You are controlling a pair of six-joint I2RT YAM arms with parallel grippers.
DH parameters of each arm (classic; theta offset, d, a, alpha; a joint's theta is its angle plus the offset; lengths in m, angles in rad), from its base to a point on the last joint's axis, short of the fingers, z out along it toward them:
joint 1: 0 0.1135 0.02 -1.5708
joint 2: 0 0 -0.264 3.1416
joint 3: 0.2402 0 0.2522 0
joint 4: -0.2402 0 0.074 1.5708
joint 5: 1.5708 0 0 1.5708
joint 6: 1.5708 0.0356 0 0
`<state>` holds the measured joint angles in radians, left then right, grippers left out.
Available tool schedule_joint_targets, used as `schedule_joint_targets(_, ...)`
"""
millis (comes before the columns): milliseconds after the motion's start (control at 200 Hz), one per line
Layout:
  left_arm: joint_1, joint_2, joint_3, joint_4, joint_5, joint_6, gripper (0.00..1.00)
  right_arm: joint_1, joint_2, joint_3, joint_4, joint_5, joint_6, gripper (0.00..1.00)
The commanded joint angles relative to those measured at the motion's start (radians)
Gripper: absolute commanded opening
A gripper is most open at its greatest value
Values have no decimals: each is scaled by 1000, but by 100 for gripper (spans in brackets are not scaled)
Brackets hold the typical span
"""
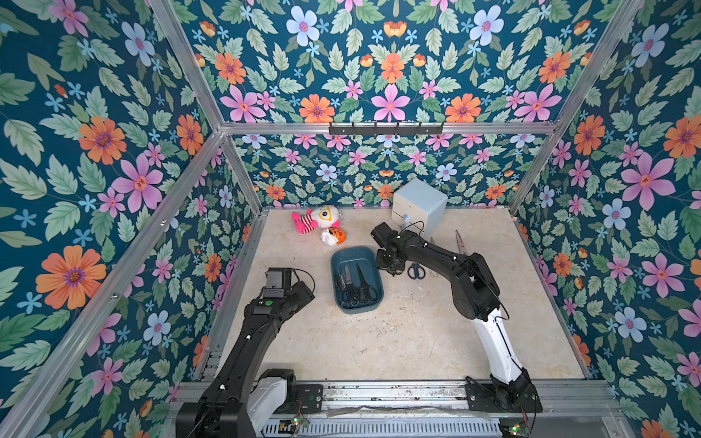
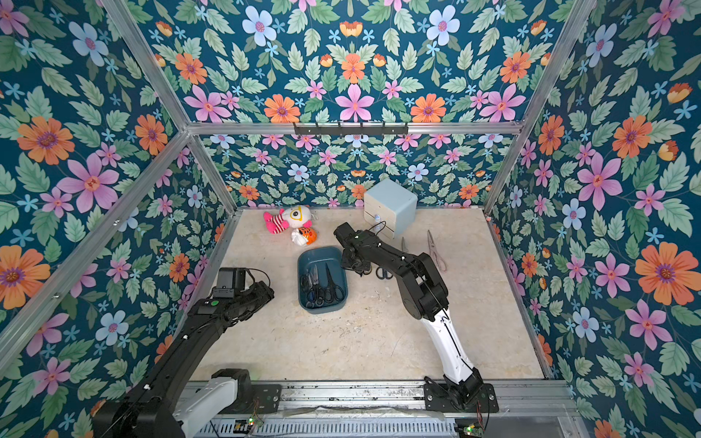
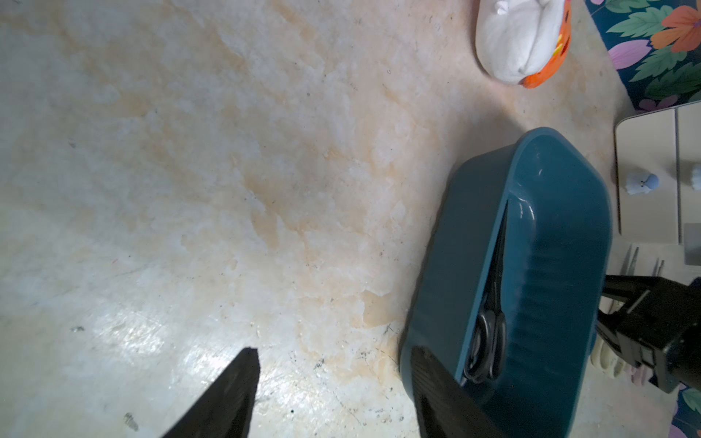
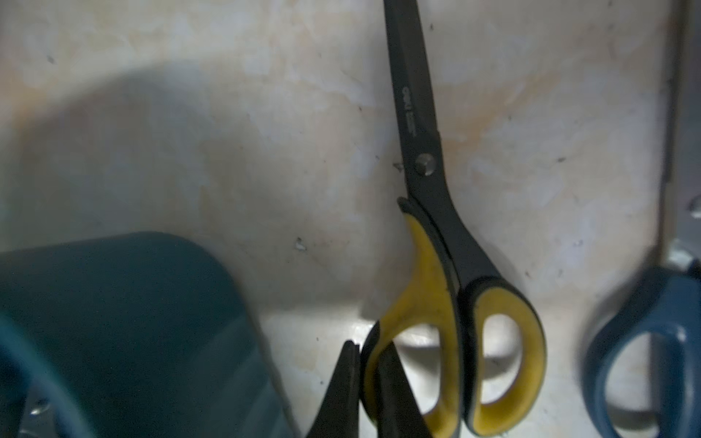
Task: Take the scissors out of the storage box
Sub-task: Place the scissors at the center of the board.
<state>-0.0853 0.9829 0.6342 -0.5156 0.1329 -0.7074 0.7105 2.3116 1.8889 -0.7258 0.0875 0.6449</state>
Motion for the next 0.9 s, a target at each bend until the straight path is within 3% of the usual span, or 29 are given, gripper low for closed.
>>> schedule_joint_targets(0, 1, -7, 0, -21, -18, -13, 68, -1, -10, -18, 37, -16, 6, 0)
schedule_joint_targets(120, 1, -17, -7, -24, -22, -15, 68, 0, -8, -42, 46, -20, 6, 0)
schedule_joint_targets(330, 1, -32, -17, -29, -29, -19, 68, 0, -32, -56, 66, -19, 3, 20)
schedule_joint_targets(510, 1, -36, -23, -22, -27, -20, 68, 0, -73, -12, 46, -12, -28, 30)
schedule_joint_targets(895, 1, 4, -60, 48, 6, -22, 68, 37, -192, -30, -4, -83, -101, 31)
